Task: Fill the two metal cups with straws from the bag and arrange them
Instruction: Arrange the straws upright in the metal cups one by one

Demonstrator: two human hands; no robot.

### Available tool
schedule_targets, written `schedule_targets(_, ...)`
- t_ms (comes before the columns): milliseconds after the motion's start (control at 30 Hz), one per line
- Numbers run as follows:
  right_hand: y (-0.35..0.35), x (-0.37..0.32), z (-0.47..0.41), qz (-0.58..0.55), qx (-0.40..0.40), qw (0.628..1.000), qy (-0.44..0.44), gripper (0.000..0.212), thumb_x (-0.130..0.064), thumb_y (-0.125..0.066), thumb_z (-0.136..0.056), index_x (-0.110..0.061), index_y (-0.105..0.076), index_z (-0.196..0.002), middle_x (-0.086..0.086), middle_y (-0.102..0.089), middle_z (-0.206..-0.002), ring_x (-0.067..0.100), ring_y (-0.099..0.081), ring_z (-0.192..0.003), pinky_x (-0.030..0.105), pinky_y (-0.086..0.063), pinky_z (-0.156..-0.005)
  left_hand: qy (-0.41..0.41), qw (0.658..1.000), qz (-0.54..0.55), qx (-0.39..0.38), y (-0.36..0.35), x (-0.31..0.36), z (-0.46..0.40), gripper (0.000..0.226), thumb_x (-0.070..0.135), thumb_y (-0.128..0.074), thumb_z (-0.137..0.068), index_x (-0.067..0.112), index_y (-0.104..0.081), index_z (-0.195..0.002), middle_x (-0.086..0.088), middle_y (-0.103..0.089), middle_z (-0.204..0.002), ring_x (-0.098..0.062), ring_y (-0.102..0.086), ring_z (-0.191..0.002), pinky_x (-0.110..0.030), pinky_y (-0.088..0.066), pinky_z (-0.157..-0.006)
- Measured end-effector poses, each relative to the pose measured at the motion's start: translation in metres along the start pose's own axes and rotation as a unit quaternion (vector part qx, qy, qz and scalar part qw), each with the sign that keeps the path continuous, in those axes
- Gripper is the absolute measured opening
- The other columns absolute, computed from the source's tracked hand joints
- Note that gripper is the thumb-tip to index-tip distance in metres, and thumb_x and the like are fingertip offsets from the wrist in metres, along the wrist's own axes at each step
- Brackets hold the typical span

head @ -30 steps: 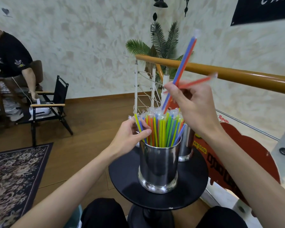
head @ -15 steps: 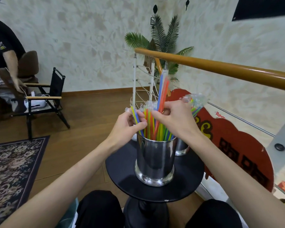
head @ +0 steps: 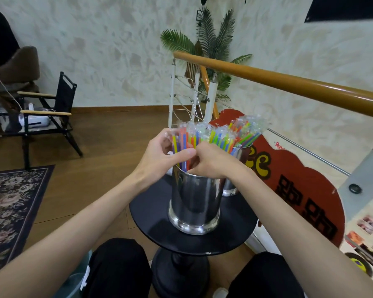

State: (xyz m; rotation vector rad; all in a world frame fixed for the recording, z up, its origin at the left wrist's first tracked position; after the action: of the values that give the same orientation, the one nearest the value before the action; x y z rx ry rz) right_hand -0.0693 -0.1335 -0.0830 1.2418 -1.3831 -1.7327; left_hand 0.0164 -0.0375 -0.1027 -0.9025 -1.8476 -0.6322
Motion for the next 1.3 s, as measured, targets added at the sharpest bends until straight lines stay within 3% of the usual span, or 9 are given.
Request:
schedule_targets(67, 0.000, 0.003, 0.002, -0.029, -0.010, 1.000, 0.001, 0.005, -0.013, -0.074, -0.090, -0.009, -0.074, -0.092, 0.002, -0.073, -0.086, 0.016, -0.069, -0.085, 0.026, -0.056, -0.075, -0.003, 1.000, -0.011, 0.011, -0.001, -0.001, 0.000, 0.038, 0.015, -0.083, -0.082, 0.018, -0.063, -0.114, 0.001, -0.077, -0.102, -0.019, -0.072, -0.099, -0.038, -0.057, -0.092)
schedule_targets(133, 0.001, 0.006, 0.005, -0.079, -0.022, 0.997, 0.000, 0.017, -0.009, -0.074, -0.089, -0.010, -0.076, -0.106, 0.002, -0.076, -0.097, 0.013, -0.072, -0.093, 0.027, -0.058, -0.087, -0.008, 0.999, -0.031, 0.034, 0.001, -0.002, 0.001, 0.030, 0.004, -0.078, -0.085, 0.016, -0.065, -0.108, 0.004, -0.076, -0.094, -0.012, -0.072, -0.092, -0.034, -0.058, -0.086)
schedule_targets(367, 0.007, 0.019, 0.009, -0.097, 0.114, 0.989, -0.005, 0.016, -0.032, -0.075, -0.091, -0.020, -0.068, -0.084, -0.003, -0.074, -0.068, 0.003, -0.068, -0.058, 0.013, -0.049, -0.057, -0.015, 0.991, -0.081, 0.101, 0.005, -0.007, 0.001, 0.015, 0.005, -0.073, -0.088, 0.009, -0.063, -0.098, 0.000, -0.068, -0.091, -0.008, -0.067, -0.086, -0.019, -0.054, -0.076)
schedule_targets(467, 0.007, 0.021, 0.013, -0.100, 0.162, 0.982, -0.013, 0.017, -0.030, -0.070, -0.095, -0.021, -0.065, -0.082, -0.004, -0.072, -0.065, 0.001, -0.065, -0.049, 0.017, -0.049, -0.059, -0.003, 0.983, -0.128, 0.128, 0.005, -0.007, -0.001, 0.014, 0.007, -0.073, -0.087, 0.016, -0.062, -0.089, 0.000, -0.061, -0.099, -0.011, -0.061, -0.091, -0.011, -0.048, -0.074)
schedule_targets(567, 0.009, 0.019, 0.015, -0.109, 0.181, 0.977, -0.003, 0.017, -0.029, -0.072, -0.094, -0.022, -0.065, -0.080, -0.004, -0.072, -0.063, 0.001, -0.063, -0.046, 0.019, -0.050, -0.061, 0.017, 0.982, -0.150, 0.118, 0.005, -0.011, -0.005, 0.015, 0.004, -0.072, -0.083, 0.015, -0.062, -0.081, -0.004, -0.067, -0.102, -0.013, -0.063, -0.094, -0.019, -0.052, -0.080)
schedule_targets(667, 0.007, 0.018, 0.013, -0.104, 0.181, 0.978, -0.001, 0.017, -0.034, -0.076, -0.090, -0.023, -0.069, -0.079, -0.004, -0.071, -0.062, 0.004, -0.066, -0.050, 0.027, -0.059, -0.070, 0.018, 0.985, -0.136, 0.103, 0.003, -0.013, -0.004, 0.011, 0.000, -0.072, -0.082, 0.002, -0.063, -0.087, -0.008, -0.071, -0.096, -0.014, -0.065, -0.089, -0.019, -0.055, -0.075)
schedule_targets(767, 0.008, 0.016, 0.010, -0.085, 0.193, 0.977, -0.007, 0.022, -0.042, -0.078, -0.086, -0.024, -0.071, -0.075, -0.004, -0.069, -0.058, 0.006, -0.068, -0.054, 0.035, -0.061, -0.075, 0.012, 0.987, -0.123, 0.106, 0.006, -0.012, -0.002, 0.011, 0.000, -0.074, -0.082, 0.004, -0.066, -0.088, -0.007, -0.073, -0.094, -0.014, -0.067, -0.089, -0.017, -0.056, -0.074)
schedule_targets(1100, 0.007, 0.014, 0.008, -0.104, 0.174, 0.979, -0.019, 0.026, -0.041, -0.082, -0.083, -0.026, -0.062, -0.074, -0.007, -0.066, -0.054, 0.003, -0.068, -0.051, 0.030, -0.059, -0.078, 0.013, 0.994, -0.084, 0.062, 0.004, -0.011, -0.003, 0.014, 0.006, -0.078, -0.084, 0.009, -0.067, -0.092, 0.010, -0.074, -0.082, -0.002, -0.070, -0.085, -0.011, -0.051, -0.067)
schedule_targets(1300, 0.004, 0.016, 0.005, -0.144, 0.147, 0.979, -0.001, 0.027, -0.032, -0.084, -0.082, -0.023, -0.060, -0.079, -0.002, -0.074, -0.064, 0.004, -0.068, -0.051, 0.041, -0.059, -0.083, 0.027, 0.995, -0.082, 0.044, 0.003, -0.015, -0.004, 0.027, 0.017, -0.083, -0.082, 0.018, -0.070, -0.106, 0.003, -0.075, -0.086, -0.007, -0.071, -0.087, -0.016, -0.054, -0.079)
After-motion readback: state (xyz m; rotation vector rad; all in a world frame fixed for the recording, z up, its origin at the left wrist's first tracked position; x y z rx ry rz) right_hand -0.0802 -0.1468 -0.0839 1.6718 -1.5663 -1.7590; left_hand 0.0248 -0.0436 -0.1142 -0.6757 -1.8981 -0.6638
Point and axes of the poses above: each hand's wrist, its own z-axis away from the middle knuckle, its own y-axis out of the back of the hand, x = y × z, the point moved 6 cm from there along -z, towards the middle knuckle
